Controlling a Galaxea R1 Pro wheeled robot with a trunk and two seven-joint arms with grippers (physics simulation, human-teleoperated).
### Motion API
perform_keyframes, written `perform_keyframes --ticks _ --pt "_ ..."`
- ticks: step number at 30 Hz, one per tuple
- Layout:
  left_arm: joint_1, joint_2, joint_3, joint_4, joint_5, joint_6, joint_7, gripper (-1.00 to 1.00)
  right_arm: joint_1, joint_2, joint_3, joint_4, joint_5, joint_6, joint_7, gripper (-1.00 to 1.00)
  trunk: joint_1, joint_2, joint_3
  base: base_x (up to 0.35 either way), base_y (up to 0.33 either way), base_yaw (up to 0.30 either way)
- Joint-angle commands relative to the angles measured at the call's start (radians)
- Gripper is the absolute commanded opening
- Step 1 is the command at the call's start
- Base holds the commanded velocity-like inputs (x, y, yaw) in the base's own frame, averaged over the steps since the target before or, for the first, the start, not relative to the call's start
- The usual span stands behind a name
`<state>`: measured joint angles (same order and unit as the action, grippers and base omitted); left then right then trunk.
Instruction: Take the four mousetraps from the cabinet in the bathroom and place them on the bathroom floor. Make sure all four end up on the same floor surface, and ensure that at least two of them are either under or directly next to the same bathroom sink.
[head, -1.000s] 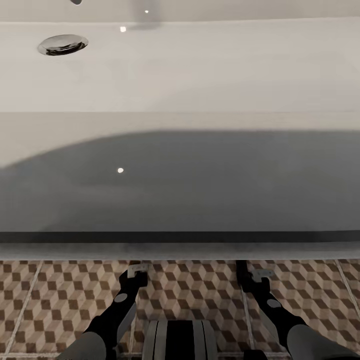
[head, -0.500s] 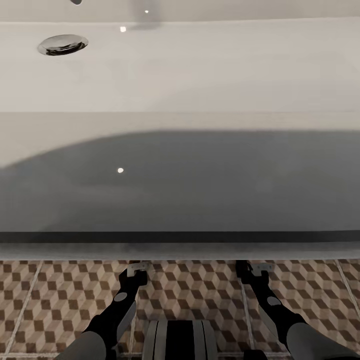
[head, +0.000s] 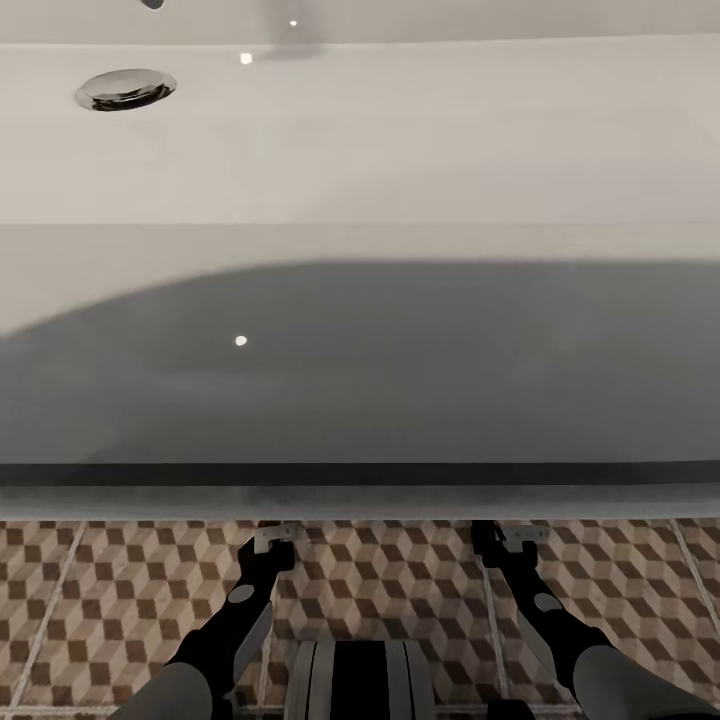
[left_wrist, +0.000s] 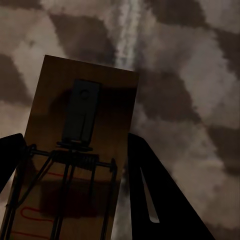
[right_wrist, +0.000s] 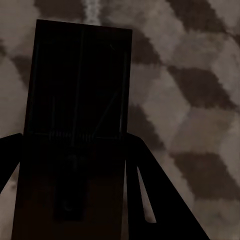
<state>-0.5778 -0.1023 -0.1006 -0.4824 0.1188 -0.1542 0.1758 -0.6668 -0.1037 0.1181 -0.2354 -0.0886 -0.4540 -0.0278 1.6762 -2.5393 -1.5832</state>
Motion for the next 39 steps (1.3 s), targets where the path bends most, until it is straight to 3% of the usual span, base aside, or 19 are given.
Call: perform_keyframes --ticks 1,14,17,22,39 --pt "-0.001 0.001 -0.008 0.001 0.007 -0.003 0.006 -1.00 0.000 -0.001 0.009 0.001 -0.012 -0.004 -0.001 -1.00 0.000 0.000 0.000 0.000 0.000 0.000" --pt "-0.004 0.001 -0.010 -0.004 0.006 0.025 0.002 -1.00 -0.003 -0.001 0.009 -0.001 -0.014 0.011 -0.005 -1.00 0.000 0.000 0.000 0.000 0.000 0.000" --pt "-0.008 0.001 -0.010 -0.005 0.006 0.071 0.002 -1.00 -0.008 -0.001 0.009 -0.001 -0.016 0.057 -0.007 -1.00 0.000 0.000 0.000 0.000 0.000 0.000" --pt "-0.010 0.000 -0.010 -0.005 0.005 0.093 0.004 -1.00 -0.009 -0.001 0.009 -0.001 -0.013 0.117 -0.007 -1.00 0.000 0.000 0.000 0.000 0.000 0.000" --pt "-0.021 -0.001 -0.009 -0.007 0.007 0.141 0.010 -1.00 -0.015 -0.001 0.009 -0.007 -0.012 0.132 -0.007 -1.00 0.000 0.000 0.000 0.000 0.000 0.000"
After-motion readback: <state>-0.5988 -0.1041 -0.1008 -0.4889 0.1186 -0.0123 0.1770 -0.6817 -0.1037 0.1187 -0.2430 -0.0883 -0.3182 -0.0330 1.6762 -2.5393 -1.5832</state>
